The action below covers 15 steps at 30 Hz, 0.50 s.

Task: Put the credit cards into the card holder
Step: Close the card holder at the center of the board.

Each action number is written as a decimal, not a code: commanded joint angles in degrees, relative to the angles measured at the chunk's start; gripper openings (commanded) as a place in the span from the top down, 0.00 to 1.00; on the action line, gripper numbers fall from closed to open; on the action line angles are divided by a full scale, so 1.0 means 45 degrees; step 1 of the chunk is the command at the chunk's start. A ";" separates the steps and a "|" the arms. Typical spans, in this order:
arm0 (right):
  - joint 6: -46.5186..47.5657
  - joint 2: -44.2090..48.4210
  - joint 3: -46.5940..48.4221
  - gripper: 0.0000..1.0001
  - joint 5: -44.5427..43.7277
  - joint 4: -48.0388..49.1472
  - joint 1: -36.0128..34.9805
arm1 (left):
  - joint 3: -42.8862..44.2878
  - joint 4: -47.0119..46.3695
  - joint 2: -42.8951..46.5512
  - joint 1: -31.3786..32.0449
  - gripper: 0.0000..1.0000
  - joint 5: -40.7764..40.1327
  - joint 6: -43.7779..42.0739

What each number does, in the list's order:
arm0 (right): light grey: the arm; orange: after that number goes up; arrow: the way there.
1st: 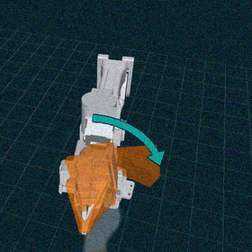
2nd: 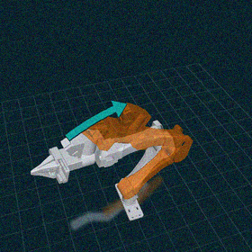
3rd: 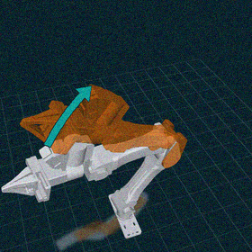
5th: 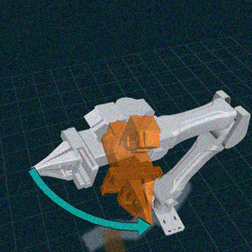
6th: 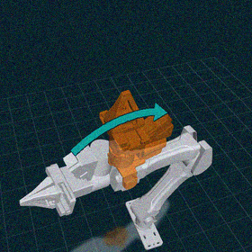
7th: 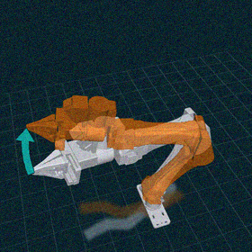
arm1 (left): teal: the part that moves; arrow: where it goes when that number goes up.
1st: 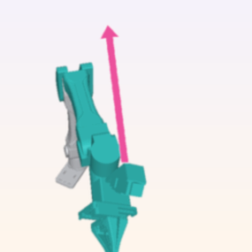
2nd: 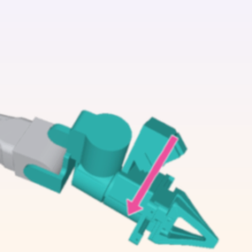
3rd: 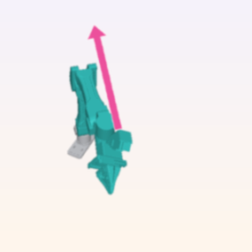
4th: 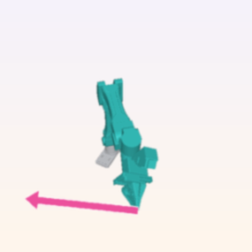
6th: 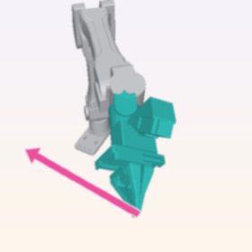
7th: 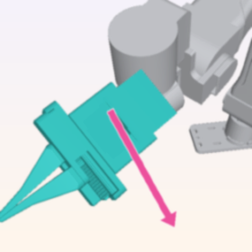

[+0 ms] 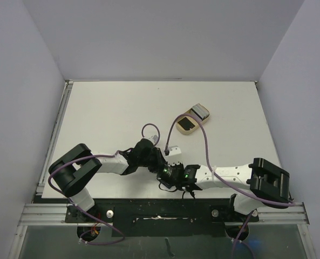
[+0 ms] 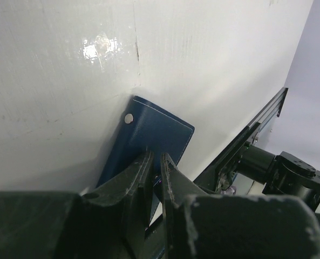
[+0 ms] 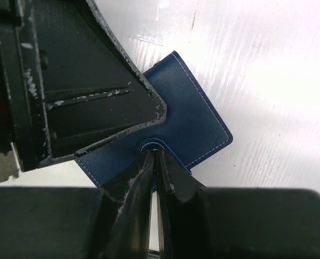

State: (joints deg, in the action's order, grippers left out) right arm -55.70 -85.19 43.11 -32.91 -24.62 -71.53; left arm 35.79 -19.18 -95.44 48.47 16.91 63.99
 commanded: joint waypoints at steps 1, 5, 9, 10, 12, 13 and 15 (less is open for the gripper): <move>0.0052 -0.0674 -0.0987 0.90 0.2277 0.0163 0.0789 | -0.0053 0.0824 -0.0006 0.0030 0.89 -0.0601 -0.0265; 0.0417 -0.0619 -0.1145 0.89 0.3172 0.0620 0.1611 | -0.0093 0.0766 -0.0017 0.0030 0.89 -0.0554 -0.0254; 0.0662 -0.0916 -0.1271 0.88 0.4170 0.0766 0.2217 | -0.0148 0.0747 -0.0002 0.0020 0.89 -0.0564 -0.0254; 0.0687 -0.1031 -0.1347 0.88 0.4412 0.0840 0.2391 | -0.0169 0.0746 0.0012 0.0029 0.89 -0.0537 -0.0254; 0.0689 -0.1211 -0.1424 0.89 0.4582 0.0875 0.2437 | -0.0198 0.0747 0.0063 0.0030 0.89 -0.0535 -0.0254; 0.0675 -0.1241 -0.1408 0.89 0.4515 0.0849 0.2430 | -0.0214 0.0756 0.0101 0.0025 0.89 -0.0525 -0.0254; 0.0722 -0.1221 -0.1270 0.89 0.4443 0.0703 0.2385 | -0.0152 0.0785 0.0195 0.0001 0.89 -0.0498 -0.0264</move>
State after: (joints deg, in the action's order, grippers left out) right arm -53.10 -83.85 41.71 -17.56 -19.00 -61.14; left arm 35.79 -19.51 -95.26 48.16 14.70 64.01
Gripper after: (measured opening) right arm 0.113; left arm 0.116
